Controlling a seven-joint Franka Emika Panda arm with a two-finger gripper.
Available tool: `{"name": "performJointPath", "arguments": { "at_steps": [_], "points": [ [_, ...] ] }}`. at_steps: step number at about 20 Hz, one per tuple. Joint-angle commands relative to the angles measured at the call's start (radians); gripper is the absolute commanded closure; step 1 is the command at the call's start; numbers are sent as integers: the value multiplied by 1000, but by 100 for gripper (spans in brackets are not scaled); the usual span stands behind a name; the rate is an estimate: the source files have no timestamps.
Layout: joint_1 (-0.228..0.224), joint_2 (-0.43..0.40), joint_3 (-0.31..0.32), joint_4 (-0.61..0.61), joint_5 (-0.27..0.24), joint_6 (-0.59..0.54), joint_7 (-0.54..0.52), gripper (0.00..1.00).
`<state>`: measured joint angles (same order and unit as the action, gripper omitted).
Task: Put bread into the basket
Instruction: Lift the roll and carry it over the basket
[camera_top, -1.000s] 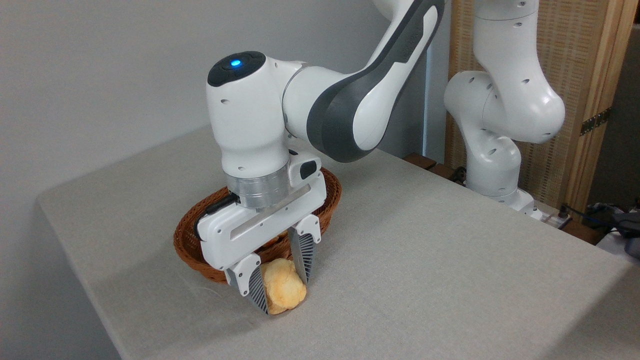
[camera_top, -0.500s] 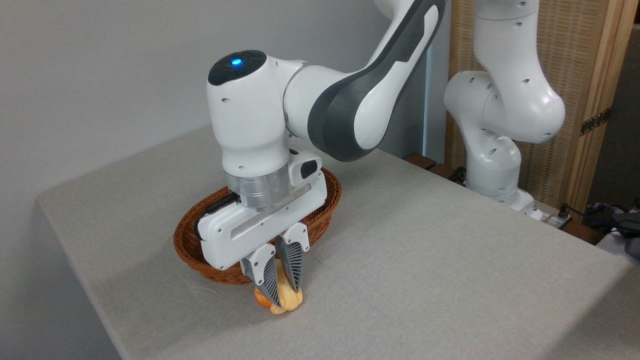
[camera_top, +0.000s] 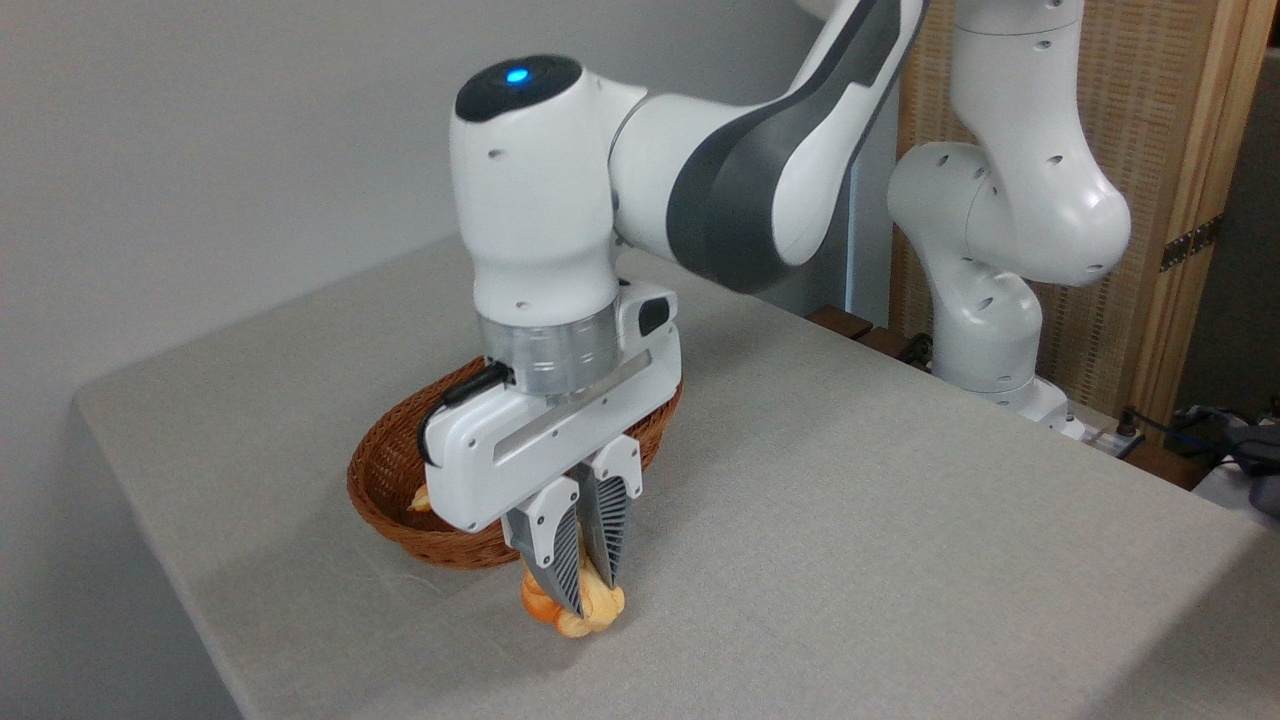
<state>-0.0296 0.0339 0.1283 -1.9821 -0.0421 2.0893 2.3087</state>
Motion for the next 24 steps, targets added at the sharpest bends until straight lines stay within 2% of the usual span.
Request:
{"name": "performJointPath", "arguments": {
  "at_steps": [1, 4, 6, 11, 15, 17, 19, 22, 24],
  "points": [
    [-7, -43, 11, 5, -4, -48, 8, 64],
    [-10, -61, 7, 5, -10, -66, -14, 64],
    [-12, -71, 1, 5, -33, -78, -44, 64],
    [-16, -80, -30, 29, -90, -124, -165, 64],
    [-21, -85, -50, 54, -96, -167, -261, 64],
    [-23, -86, -70, 54, -99, -169, -320, 63],
    [-23, -92, -104, 54, -125, -170, -426, 63],
    [-23, -97, -151, 54, -130, -170, -582, 54],
    [-23, -97, -174, 54, -130, -170, -662, 54]
  ]
}}
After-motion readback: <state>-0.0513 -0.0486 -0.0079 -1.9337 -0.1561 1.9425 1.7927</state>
